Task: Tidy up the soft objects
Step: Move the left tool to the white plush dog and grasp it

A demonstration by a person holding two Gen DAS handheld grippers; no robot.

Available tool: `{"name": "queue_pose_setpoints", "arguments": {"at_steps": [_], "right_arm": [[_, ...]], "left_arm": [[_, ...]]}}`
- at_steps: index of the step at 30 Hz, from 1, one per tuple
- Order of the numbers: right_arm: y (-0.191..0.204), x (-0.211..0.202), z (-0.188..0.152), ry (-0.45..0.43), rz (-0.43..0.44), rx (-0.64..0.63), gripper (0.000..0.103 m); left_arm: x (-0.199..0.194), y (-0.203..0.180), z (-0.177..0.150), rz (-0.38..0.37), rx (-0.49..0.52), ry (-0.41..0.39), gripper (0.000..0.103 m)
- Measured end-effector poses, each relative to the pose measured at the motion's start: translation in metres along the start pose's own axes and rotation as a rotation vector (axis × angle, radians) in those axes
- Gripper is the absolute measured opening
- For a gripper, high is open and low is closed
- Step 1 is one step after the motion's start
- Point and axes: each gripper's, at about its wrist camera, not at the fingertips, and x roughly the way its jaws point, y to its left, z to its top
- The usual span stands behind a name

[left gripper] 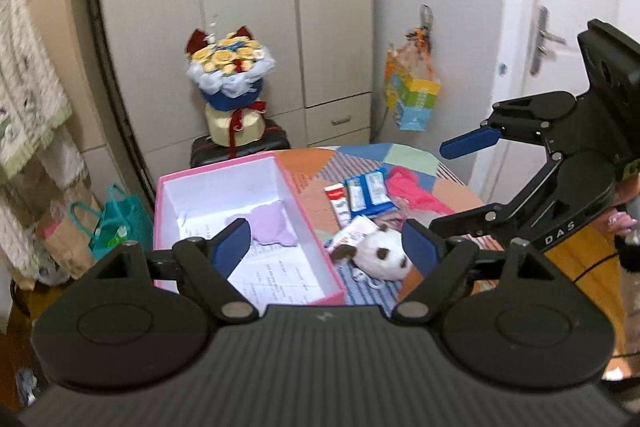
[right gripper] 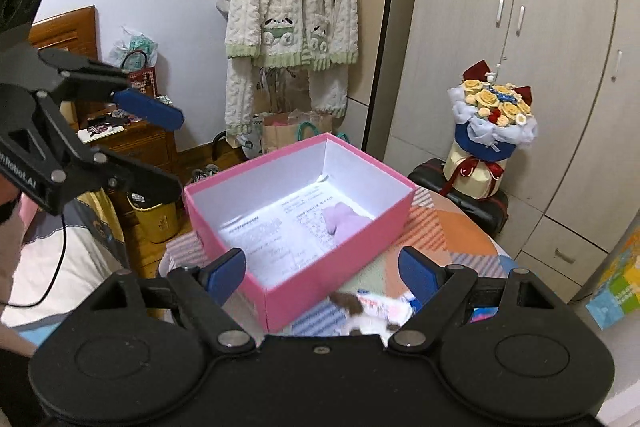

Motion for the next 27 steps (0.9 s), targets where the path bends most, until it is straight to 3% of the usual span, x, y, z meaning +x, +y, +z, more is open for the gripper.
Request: {"name": "queue_pose_setpoints", "arguments": {"at_steps": [12,25,27], "right_arm": [[0.004,0.019,-0.095,-0.051,0.031,0.006,0.087],[-0.013,0.072,-0.132,-0.1,-0.02,-0.032,0.087],[-0.015,0.084,-0.132,-0.097,-0.037,-0.05,0.087]], "left_arm": [[0.052,-0.064,-0.031,-0.082,0.096,0.02,0.083],[0.135,-0.098,-0.044,-0.156,0.053,0.033,0.083],[0.15,-0.097,-0.04,-0.13,0.028,0.02,0.083]]}}
